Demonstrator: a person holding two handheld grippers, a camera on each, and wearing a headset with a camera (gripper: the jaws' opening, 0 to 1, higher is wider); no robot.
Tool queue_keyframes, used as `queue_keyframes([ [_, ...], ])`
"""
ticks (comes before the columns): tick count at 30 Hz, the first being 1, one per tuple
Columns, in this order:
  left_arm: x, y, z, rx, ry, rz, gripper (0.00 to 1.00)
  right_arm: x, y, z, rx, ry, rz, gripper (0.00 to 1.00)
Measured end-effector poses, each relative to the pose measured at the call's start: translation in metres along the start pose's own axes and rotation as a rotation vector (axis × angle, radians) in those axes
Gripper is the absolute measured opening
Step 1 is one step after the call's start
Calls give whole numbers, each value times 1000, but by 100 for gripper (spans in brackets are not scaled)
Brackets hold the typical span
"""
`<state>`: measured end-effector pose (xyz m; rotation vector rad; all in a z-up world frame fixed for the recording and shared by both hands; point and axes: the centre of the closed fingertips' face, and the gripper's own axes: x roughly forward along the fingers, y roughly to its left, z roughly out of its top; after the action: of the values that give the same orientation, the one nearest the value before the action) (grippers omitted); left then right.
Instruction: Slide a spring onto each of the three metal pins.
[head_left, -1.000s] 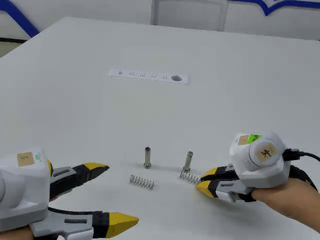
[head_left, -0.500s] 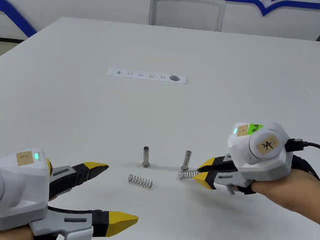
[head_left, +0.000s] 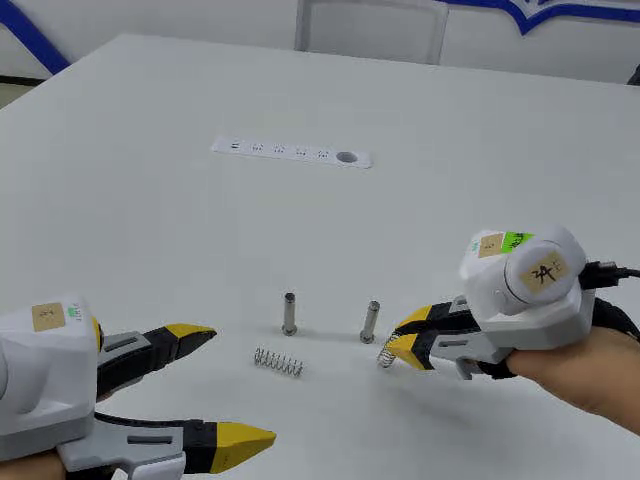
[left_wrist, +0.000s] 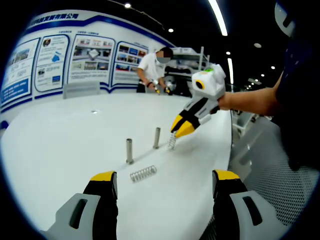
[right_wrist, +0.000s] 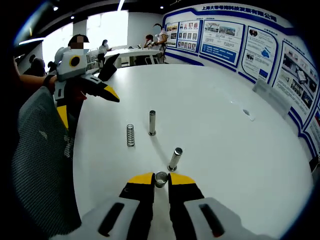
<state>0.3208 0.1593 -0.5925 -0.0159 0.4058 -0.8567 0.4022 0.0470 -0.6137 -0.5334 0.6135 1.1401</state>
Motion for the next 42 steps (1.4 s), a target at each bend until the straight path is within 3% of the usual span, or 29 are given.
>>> queue_keyframes([
  [11,0,0,1,1,-3,1,79,-7,0,11,-4,-10,-8,12],
  [20,0,0,1,2,-6,3,79,-22,-7,37,-20,-47,-27,12],
  [28,-2,0,2,2,-10,6,79,-23,-15,56,-41,-73,-47,12],
  [42,-5,2,2,1,-11,11,79,-13,-23,57,-38,-61,-54,12],
])
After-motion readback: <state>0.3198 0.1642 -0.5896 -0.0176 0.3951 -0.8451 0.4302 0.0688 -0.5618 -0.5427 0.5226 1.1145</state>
